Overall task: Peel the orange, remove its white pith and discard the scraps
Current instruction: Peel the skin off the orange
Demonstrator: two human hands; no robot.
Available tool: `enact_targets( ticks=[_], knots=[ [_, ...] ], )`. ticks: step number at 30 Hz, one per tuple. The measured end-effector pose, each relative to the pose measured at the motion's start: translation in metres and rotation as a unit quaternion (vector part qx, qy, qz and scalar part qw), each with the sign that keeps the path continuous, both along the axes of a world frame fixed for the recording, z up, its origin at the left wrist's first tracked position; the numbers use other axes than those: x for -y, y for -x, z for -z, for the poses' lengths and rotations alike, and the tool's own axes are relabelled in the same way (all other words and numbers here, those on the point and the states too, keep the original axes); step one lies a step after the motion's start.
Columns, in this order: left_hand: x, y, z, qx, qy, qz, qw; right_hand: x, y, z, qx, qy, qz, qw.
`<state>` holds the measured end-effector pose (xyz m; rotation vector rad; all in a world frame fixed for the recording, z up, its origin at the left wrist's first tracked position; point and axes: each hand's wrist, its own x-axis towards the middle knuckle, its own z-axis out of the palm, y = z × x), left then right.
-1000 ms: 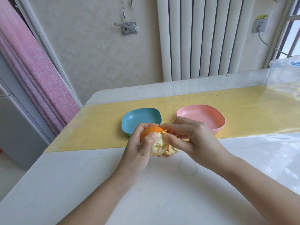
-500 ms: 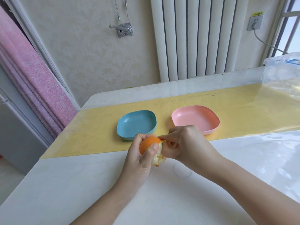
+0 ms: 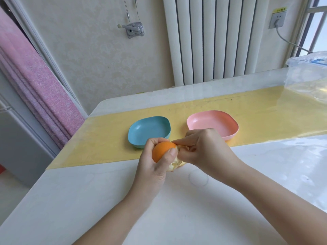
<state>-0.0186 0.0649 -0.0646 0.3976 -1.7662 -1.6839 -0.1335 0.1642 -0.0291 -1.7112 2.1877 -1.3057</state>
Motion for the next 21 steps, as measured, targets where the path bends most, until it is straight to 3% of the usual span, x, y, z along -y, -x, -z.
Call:
enact_targets(
  ticks=[4,10,17,21],
  knots=[
    [0.003,0.001,-0.002,-0.029,-0.059,0.009,0.998,0.001,-0.006,0.001,0.091,0.066,0.039,0.993],
    [-0.002,0.006,-0.006,-0.093,-0.156,0.011,0.983,0.006,-0.013,0.006,0.125,0.128,0.095,0.979],
    [-0.003,0.017,-0.01,-0.117,-0.325,-0.022,0.938,0.009,-0.018,0.007,0.309,0.169,0.071,0.933],
    [0.013,0.015,-0.015,-0.137,-0.426,-0.075,0.891,0.009,-0.017,0.0,0.375,0.18,0.033,0.909]
  ],
)
